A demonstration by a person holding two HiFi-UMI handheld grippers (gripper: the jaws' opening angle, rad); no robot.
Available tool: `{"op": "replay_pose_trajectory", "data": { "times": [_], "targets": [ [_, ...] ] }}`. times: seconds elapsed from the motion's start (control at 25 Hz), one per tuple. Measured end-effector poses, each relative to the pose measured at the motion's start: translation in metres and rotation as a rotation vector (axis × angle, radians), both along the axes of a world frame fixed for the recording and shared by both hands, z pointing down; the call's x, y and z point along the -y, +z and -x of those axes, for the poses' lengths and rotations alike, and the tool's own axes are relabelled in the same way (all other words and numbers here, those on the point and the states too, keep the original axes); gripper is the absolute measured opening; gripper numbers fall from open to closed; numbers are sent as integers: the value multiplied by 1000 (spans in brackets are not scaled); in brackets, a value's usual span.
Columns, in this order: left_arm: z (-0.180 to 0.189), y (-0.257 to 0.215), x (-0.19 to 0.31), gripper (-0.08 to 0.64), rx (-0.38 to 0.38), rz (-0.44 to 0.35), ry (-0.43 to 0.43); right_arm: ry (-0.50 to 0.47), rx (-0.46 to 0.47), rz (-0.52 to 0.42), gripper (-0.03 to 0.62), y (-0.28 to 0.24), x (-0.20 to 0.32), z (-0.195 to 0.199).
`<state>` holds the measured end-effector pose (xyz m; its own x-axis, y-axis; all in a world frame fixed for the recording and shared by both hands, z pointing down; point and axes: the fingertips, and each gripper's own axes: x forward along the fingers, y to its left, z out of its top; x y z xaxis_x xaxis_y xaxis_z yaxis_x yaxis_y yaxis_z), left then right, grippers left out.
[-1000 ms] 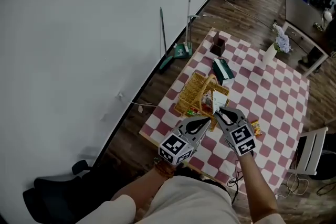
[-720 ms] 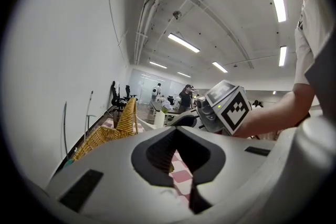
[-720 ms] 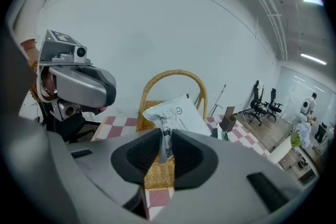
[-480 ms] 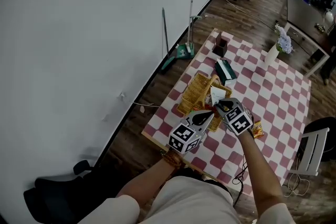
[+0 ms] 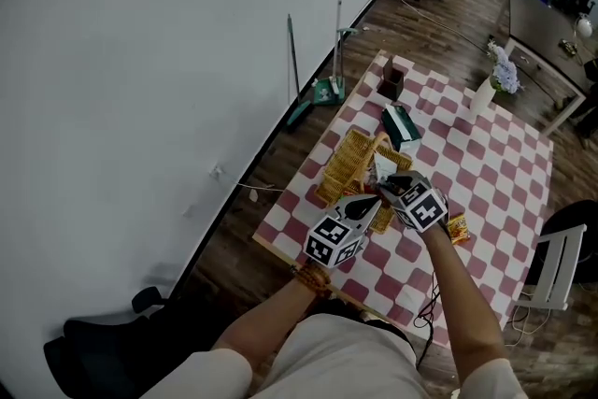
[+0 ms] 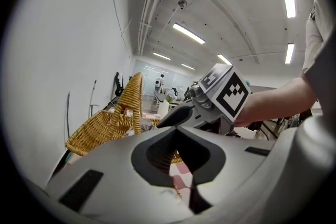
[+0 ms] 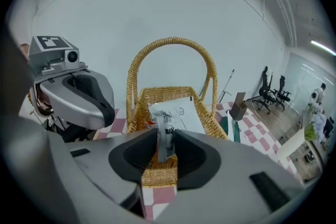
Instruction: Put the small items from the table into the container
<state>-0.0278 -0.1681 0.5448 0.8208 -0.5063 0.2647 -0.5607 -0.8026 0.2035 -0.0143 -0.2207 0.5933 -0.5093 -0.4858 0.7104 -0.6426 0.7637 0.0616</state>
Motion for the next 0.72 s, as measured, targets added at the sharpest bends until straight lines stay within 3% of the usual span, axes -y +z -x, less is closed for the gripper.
{"op": "replay_pose_trajectory", "data": {
  "times": [0.16, 0.48, 0.72],
  "targets": [
    [0, 0, -2, 20, -5, 3, 3, 24, 82, -26, 175, -8, -3, -1],
    [-5, -13, -16, 20, -50, 3, 11, 80, 191, -90, 175, -33, -19, -14],
    [-14, -43, -33, 20, -104, -33, 32, 141, 331, -187, 173, -76, -55, -29]
  ]
}}
